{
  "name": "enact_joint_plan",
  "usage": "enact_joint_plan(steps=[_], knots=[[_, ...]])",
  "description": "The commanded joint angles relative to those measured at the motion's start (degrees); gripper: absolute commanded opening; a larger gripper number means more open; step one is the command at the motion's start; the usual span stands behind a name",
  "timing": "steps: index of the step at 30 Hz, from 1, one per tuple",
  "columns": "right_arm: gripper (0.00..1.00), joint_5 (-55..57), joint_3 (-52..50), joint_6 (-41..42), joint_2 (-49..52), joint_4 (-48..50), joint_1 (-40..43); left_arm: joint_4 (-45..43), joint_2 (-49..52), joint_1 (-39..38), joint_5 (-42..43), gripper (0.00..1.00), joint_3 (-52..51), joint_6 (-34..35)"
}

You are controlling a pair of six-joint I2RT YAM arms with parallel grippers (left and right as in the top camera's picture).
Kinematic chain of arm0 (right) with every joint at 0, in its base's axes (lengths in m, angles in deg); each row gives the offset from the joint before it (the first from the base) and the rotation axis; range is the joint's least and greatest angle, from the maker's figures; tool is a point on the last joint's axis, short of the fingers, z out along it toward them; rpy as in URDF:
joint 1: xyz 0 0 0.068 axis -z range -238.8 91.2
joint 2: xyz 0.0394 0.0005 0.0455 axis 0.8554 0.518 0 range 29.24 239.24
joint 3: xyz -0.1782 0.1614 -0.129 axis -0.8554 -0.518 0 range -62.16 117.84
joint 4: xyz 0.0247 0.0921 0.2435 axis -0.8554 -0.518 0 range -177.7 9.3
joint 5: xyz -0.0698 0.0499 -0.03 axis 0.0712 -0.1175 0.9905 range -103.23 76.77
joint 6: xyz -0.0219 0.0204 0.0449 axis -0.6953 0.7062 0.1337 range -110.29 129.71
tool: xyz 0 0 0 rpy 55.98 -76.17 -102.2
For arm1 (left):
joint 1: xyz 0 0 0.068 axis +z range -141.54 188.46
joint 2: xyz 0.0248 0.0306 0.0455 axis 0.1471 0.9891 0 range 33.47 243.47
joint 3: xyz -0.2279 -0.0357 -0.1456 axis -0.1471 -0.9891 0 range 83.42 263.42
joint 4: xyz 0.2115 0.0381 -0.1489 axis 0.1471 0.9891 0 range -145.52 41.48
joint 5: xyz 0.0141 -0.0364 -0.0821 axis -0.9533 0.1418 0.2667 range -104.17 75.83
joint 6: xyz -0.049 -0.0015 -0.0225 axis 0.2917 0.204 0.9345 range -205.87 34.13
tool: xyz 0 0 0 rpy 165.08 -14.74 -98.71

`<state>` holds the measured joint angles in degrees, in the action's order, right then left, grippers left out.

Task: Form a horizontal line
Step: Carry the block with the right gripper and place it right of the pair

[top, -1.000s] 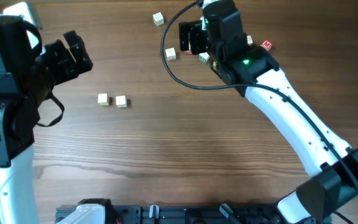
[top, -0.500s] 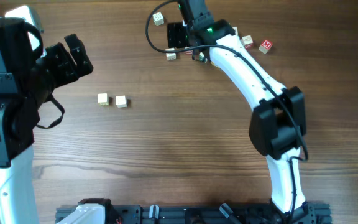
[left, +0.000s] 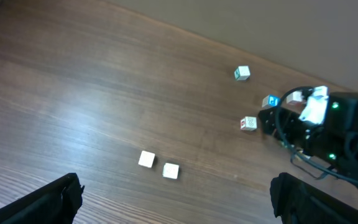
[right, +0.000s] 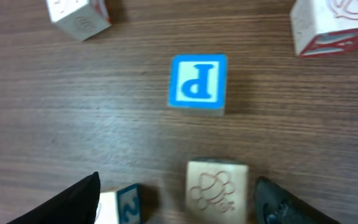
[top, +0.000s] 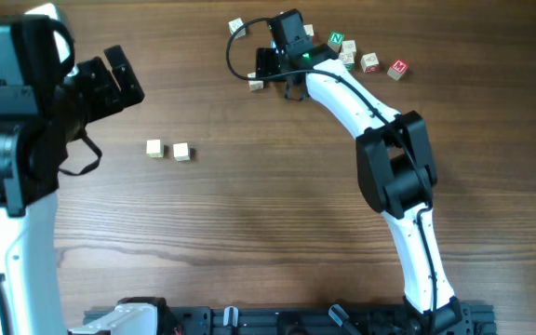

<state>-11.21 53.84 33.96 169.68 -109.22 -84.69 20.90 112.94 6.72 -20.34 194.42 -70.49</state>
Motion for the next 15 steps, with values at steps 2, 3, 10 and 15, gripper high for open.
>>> enact_joint_plan(steps=[2, 3, 10, 15], knots=[[0.78, -0.39, 1.14, 2.73, 1.64, 1.81, 2.71, 0.37, 1.14, 0.37, -1.01, 1.0, 0.37, 0.04], [0.77, -1.57, 1.14, 2.73, 1.99, 1.95, 2.95, 0.35, 1.14, 0.37, -1.01, 1.0, 0.37, 0.04], [0.71, -5.77, 1.09, 0.46, 4.52, 1.51, 1.84, -0.59, 1.18, 5.84, -1.16, 1.0, 0.33, 3.15], [0.61, -1.62, 0.94, -1.68, 4.59, 0.61, 1.79, 1.05, 1.18, 10.95, -1.11, 1.0, 0.33, 3.15]])
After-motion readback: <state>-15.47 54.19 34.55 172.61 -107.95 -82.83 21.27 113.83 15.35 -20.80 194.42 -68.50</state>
